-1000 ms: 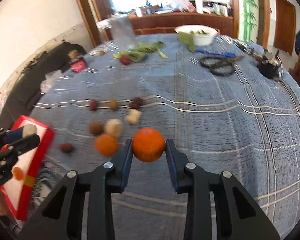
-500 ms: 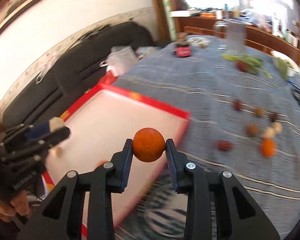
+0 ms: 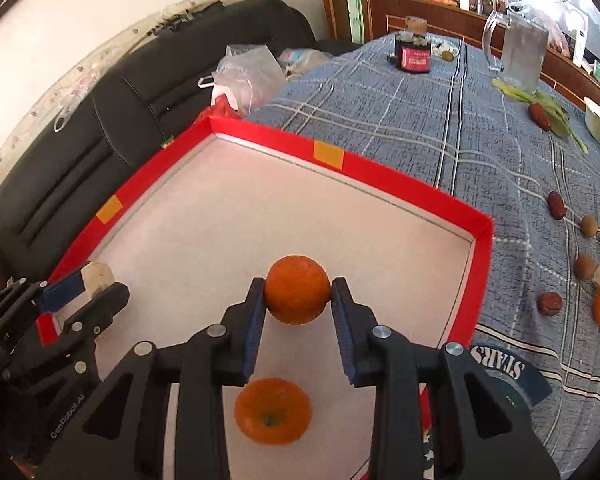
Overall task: Organize fruits
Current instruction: 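Carry both items into the tray and open both tools to release them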
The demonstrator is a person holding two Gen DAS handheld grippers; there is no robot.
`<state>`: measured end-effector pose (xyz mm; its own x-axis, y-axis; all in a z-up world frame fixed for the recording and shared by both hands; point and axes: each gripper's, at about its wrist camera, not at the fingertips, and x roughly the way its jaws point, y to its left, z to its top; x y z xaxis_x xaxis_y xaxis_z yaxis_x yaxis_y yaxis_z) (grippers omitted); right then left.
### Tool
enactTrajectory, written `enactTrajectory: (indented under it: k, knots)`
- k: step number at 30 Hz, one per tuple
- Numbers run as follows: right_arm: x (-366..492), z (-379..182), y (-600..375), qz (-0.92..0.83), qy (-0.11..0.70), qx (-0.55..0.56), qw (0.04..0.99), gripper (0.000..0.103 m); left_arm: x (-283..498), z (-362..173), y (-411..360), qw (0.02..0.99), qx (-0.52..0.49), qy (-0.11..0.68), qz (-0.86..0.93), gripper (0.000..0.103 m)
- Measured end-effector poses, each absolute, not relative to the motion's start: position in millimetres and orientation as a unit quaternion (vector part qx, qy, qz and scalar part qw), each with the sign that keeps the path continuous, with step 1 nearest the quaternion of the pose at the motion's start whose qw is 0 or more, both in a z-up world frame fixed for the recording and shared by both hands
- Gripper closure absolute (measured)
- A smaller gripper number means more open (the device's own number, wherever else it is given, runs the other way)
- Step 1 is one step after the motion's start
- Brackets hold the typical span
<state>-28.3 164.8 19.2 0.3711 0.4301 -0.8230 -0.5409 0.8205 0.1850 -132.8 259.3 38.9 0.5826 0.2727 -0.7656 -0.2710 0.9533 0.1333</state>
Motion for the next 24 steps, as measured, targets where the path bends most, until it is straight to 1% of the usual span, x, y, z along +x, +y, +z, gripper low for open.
enactTrajectory:
  k: [9, 10, 12, 15, 19, 24]
  knots:
    - [-27, 15, 164, 0.298, 0.485, -0.060, 0.820, 0.067, -129, 35, 258, 0.885, 0.003, 0.438, 0.158, 0.069]
    - [-26, 15, 162, 0.301, 0.487, -0.055, 0.818, 0.067, -129, 35, 259, 0.884, 0.003, 0.439, 0.160, 0.067]
    - [-25, 17, 158, 0.309, 0.491, -0.043, 0.814, 0.066, -131, 36, 260, 0.882, 0.002, 0.441, 0.164, 0.059]
    - [-25, 29, 143, 0.317, 0.478, -0.020, 0.819, 0.062, -134, 42, 258, 0.884, -0.001, 0.435, 0.172, 0.052]
    - [-26, 49, 113, 0.318, 0.450, 0.003, 0.835, 0.052, -136, 58, 248, 0.891, 0.002, 0.420, 0.173, 0.048]
    - [-24, 65, 51, 0.300, 0.428, 0.034, 0.852, 0.050, -133, 78, 215, 0.903, 0.025, 0.402, 0.147, 0.043]
